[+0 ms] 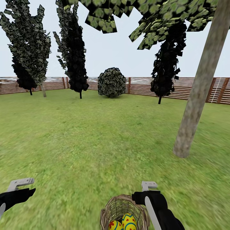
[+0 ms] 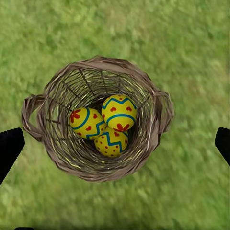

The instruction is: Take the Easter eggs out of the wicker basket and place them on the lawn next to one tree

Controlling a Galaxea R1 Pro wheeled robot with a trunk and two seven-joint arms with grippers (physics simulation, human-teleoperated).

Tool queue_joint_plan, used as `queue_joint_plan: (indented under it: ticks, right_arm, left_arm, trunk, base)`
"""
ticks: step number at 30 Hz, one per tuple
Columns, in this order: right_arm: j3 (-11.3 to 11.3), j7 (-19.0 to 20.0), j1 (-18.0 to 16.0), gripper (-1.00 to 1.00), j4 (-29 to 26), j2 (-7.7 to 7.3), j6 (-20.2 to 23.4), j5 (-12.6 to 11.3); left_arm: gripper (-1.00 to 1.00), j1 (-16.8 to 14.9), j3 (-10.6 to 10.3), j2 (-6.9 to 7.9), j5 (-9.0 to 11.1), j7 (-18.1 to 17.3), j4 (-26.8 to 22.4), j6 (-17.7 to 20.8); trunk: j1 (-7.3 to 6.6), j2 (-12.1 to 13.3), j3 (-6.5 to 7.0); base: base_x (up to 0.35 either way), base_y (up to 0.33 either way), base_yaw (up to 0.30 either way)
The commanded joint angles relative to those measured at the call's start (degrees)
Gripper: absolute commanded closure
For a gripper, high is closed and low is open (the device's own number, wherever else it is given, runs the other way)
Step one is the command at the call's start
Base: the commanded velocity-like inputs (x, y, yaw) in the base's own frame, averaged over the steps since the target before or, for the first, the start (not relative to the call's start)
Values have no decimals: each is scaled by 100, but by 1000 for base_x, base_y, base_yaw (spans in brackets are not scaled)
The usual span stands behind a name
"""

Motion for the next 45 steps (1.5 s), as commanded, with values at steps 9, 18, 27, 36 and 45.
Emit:
queue_joint_plan:
  ticks: [9,18,27,36,45]
  right_arm:
    - [-43,-57,-2,-100,-1,-7,18,-60]
    - [-378,-56,-5,-100,0,-7,13,-66]
    - [-556,-55,-8,-100,0,-8,13,-68]
    - [-683,-55,-9,-100,0,-9,16,-69]
    - [-697,-55,-9,-100,3,-9,18,-69]
  left_arm:
    - [-100,-4,7,0,29,3,-4,23]
    - [-100,-6,2,0,28,4,-4,23]
    - [-100,-6,-22,-1,28,4,-4,17]
    - [-100,-6,-28,-2,28,-1,13,-14]
    - [-100,-6,-28,-5,28,-3,69,-83]
  trunk:
    - [199,-368,-170]
    - [397,-729,-331]
    - [594,-1090,-493]
    - [792,-1451,-655]
    - [990,-1812,-816]
  base:
    - [0,0,0]
    - [0,0,0]
    - [0,0,0]
    - [0,0,0]
    - [0,0,0]
